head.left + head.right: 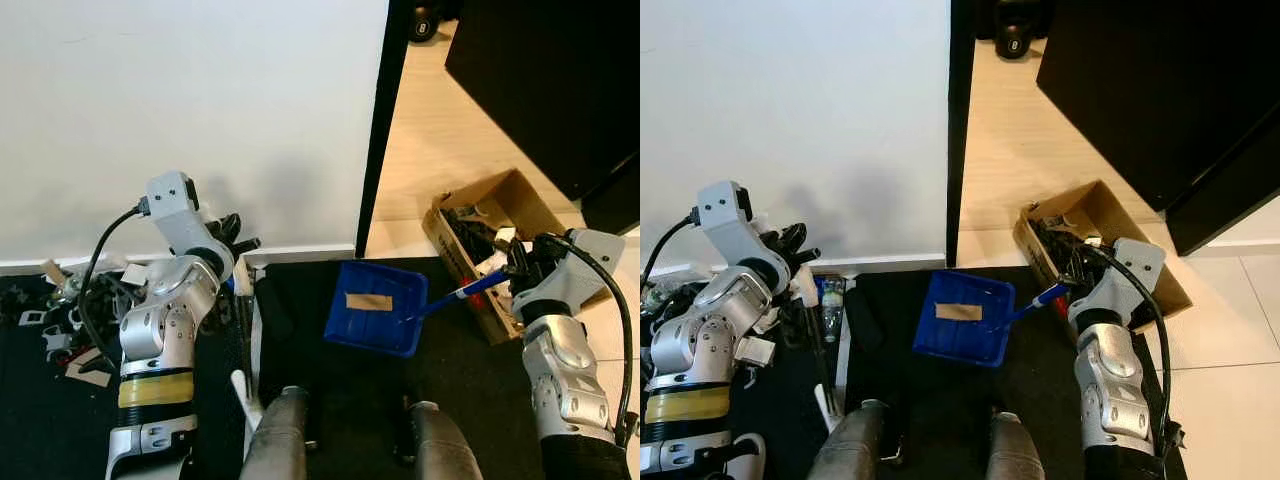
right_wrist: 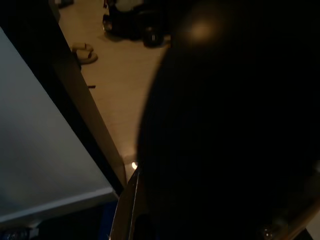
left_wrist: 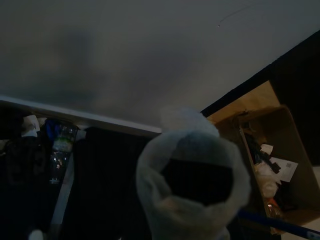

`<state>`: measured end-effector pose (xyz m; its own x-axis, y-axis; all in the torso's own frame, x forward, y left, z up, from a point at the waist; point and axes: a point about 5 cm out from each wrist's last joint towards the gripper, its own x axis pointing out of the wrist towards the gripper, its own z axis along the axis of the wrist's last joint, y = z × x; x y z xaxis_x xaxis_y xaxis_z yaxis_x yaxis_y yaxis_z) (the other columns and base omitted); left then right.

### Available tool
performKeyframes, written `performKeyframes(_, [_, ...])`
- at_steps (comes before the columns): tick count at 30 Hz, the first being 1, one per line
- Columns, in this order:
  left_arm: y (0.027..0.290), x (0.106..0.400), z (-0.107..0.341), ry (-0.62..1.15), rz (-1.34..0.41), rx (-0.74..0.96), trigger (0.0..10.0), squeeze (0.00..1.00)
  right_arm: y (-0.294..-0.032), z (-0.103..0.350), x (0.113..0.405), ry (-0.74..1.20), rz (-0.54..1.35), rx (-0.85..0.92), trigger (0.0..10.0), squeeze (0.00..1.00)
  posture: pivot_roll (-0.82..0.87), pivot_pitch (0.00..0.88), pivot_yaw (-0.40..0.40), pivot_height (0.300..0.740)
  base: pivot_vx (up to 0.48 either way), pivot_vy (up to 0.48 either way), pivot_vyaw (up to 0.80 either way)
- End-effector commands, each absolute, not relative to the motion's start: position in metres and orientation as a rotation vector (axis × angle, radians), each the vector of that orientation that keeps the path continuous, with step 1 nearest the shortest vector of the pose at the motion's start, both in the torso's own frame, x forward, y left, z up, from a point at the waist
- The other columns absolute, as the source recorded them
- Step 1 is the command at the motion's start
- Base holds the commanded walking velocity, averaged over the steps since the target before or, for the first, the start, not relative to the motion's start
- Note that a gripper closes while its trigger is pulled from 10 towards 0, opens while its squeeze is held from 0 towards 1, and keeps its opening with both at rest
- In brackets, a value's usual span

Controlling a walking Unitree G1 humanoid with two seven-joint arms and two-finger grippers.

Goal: Sweep floor

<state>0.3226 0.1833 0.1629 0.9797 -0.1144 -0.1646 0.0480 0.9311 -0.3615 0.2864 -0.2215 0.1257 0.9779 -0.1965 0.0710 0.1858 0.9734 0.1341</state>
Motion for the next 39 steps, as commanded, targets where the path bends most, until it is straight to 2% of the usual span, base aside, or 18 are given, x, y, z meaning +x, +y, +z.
performKeyframes(1, [0.162,0.320,0.152,0.202,-0.164,-0.288,10.0,0.00,-0.230,0.142,0.276,-0.147,-0.239,0.173,10.0,0.00,0.01,0.176,0.099,0.740,0.000,0.000,0.00])
performKeyframes(6, [0.157,0.322,0.153,0.180,-0.188,-0.252,10.0,0.00,-0.236,0.150,0.275,-0.173,-0.265,0.198,10.0,0.00,0.01,0.152,0.104,0.740,0.000,0.000,0.00])
performKeyframes(12, [0.145,0.325,0.156,0.109,-0.237,-0.130,10.0,0.00,-0.236,0.160,0.277,-0.193,-0.270,0.177,10.0,0.00,0.01,0.119,0.094,0.740,0.000,0.000,0.00])
performKeyframes(25, [0.130,0.320,0.153,0.056,-0.276,-0.128,10.0,0.00,-0.233,0.163,0.286,-0.175,-0.248,0.189,10.0,0.00,0.01,0.106,0.060,0.740,0.000,0.000,0.00])
performKeyframes(39, [0.129,0.319,0.150,0.053,-0.273,-0.129,10.0,0.00,-0.224,0.164,0.296,-0.168,-0.216,0.226,10.0,0.00,0.02,0.114,0.062,0.740,0.000,0.000,0.00])
